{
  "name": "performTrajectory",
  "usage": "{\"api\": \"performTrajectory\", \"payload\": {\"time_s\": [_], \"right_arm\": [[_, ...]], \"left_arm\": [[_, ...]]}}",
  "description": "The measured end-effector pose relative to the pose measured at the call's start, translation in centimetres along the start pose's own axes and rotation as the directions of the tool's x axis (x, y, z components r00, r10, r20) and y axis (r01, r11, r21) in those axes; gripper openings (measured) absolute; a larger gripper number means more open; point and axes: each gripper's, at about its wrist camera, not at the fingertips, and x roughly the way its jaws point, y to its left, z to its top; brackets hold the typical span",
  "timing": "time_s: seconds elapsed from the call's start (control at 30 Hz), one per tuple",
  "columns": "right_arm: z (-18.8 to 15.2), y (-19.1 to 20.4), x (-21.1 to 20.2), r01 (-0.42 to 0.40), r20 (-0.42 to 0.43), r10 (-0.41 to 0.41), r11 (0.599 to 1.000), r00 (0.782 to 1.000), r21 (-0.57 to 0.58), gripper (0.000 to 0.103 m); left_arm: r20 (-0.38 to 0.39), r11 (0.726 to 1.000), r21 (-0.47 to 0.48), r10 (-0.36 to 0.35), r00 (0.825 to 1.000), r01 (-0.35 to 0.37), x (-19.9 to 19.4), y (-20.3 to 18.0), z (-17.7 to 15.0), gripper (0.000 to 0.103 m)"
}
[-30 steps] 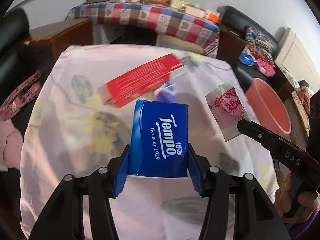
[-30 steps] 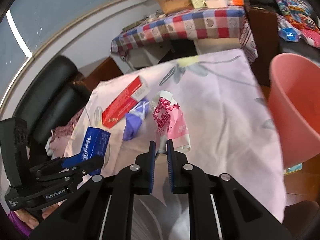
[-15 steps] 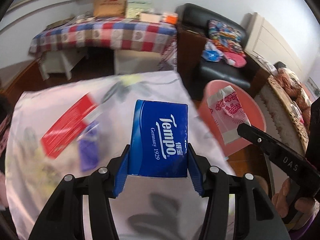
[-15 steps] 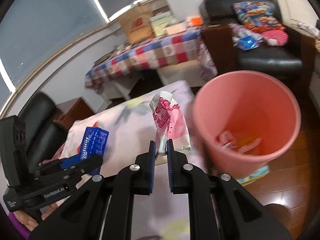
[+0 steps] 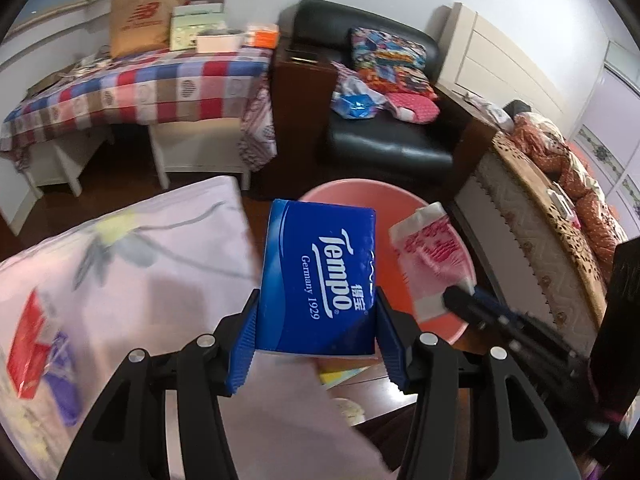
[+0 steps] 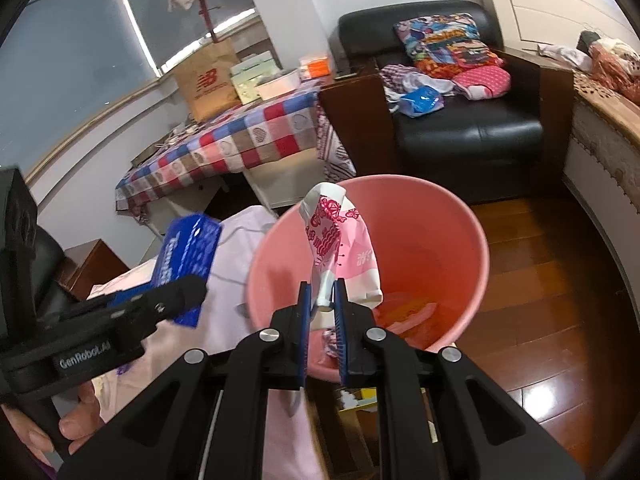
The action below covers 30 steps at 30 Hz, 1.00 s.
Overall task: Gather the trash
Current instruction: 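Carry both items over the pink bin and open both tools to drop them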
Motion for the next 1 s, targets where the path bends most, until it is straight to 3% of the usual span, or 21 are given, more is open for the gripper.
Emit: {"api": "performTrajectory", "payload": {"time_s": [0.3, 0.63, 1.0], "right_arm": [[0.0, -2.3, 2.1, 0.049, -0.034, -0.049, 0.999, 0.998, -0.004, 0.012], [-0.4, -3.0, 3.3, 0.051, -0.065, -0.051, 0.999, 0.997, -0.005, 0.012], [-0.4, -3.2, 3.4, 0.063, -0.079, -0.062, 0.998, 0.995, 0.002, 0.013]], "left_arm": [[-0.101, 0.997, 0.063, 0.043, 0.994, -0.037, 6.4, -3.4, 1.8, 0.053], [-0.180, 0.996, 0.072, 0.056, 0.982, -0.044, 9.6, -3.7, 1.2, 0.054], [-0.127, 0.999, 0.044, 0.018, 0.992, -0.013, 8.1, -3.0, 1.8, 0.056]]}}
